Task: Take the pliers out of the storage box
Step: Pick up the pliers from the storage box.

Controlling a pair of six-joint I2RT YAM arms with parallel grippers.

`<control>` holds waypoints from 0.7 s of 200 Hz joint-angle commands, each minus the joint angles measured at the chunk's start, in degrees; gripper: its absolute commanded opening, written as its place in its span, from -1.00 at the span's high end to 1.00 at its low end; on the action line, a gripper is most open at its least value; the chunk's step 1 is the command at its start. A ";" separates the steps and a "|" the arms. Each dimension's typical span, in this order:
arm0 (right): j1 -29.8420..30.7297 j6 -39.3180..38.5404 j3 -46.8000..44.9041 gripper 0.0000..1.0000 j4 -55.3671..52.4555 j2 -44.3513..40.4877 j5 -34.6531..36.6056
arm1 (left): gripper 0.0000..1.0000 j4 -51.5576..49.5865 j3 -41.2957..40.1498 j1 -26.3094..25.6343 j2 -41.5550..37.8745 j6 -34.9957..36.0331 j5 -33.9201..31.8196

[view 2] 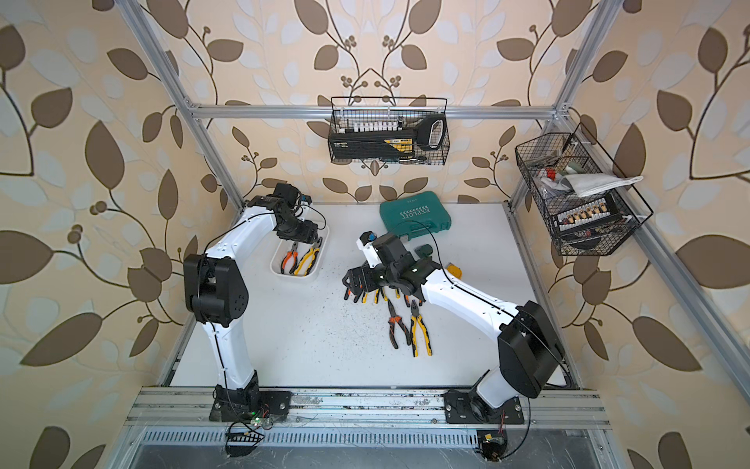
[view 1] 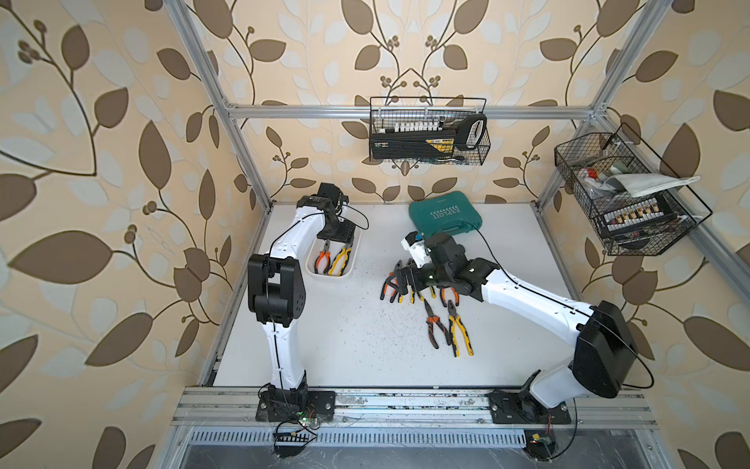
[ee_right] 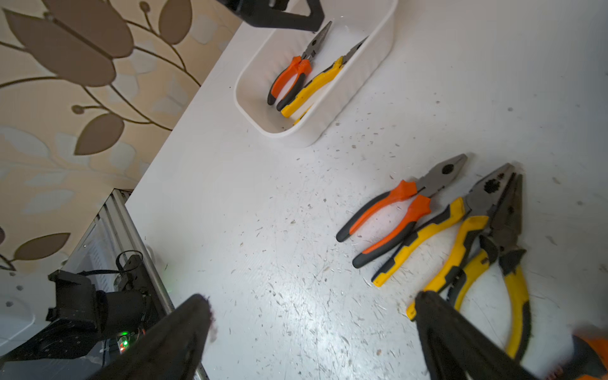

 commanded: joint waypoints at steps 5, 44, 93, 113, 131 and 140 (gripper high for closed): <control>1.58 -1.39 3.97 -0.99 2.83 3.30 0.88 | -0.29 -2.27 4.66 0.28 3.29 -1.40 -2.52; 2.35 -1.37 7.66 -0.99 2.04 6.74 -0.12 | 0.03 -0.27 7.29 0.37 7.93 4.57 -1.05; 2.54 -1.32 9.58 -0.99 1.46 8.51 -0.67 | 0.03 0.36 10.41 0.31 14.12 5.75 -0.30; 2.54 -1.18 9.69 -0.99 1.21 8.54 -0.67 | 0.04 0.53 13.27 0.33 16.69 5.58 -0.19; 2.53 -1.23 9.78 -0.99 0.85 8.55 -0.36 | 0.04 0.44 15.03 0.31 18.73 5.23 0.54; 2.53 -1.26 9.76 -0.99 0.57 8.54 -0.09 | 0.06 0.46 15.53 0.28 19.58 5.02 0.74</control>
